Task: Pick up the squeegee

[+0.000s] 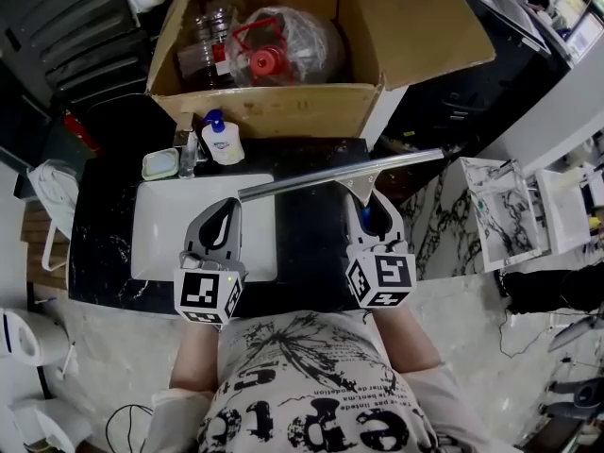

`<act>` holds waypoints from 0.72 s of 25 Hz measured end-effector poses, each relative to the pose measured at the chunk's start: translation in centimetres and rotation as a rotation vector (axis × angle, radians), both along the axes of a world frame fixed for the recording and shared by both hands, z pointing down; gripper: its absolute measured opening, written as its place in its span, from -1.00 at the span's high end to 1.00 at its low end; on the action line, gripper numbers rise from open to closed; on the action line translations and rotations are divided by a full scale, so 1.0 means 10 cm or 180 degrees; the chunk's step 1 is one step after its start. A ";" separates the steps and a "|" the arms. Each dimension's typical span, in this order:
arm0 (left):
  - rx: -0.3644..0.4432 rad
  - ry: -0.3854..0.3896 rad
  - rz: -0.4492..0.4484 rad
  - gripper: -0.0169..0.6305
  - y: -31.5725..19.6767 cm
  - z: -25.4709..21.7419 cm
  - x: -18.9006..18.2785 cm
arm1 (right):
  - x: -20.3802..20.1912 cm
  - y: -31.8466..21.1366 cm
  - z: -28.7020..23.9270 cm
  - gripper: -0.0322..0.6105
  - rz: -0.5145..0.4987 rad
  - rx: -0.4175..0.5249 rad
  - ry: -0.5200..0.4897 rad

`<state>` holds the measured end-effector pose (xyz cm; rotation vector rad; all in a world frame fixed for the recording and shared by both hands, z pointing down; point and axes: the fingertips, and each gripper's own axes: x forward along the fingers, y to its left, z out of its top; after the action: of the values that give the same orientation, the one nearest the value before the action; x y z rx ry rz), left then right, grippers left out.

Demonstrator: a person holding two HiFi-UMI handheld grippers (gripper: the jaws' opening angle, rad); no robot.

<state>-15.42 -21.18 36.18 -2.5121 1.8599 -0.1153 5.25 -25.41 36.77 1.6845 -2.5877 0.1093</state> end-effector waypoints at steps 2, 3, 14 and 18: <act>0.0002 0.0002 0.0004 0.91 0.00 0.00 0.04 | 0.02 0.00 0.01 0.53 0.0008 0.0000 0.0010; 0.0003 0.0001 0.0006 0.91 0.01 0.00 0.05 | 0.03 0.01 0.02 0.53 0.0007 -0.0004 0.0016; -0.0024 -0.0029 -0.0039 0.91 0.04 0.02 0.05 | -0.01 0.02 0.04 0.53 0.0002 -0.0057 -0.0038; -0.0018 -0.0023 -0.0051 0.91 0.05 0.02 0.04 | 0.01 0.03 0.06 0.53 0.0026 -0.0120 -0.0081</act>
<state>-15.07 -20.69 36.34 -2.4974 1.8802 -0.1298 5.33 -25.08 37.36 1.6924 -2.5800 0.1798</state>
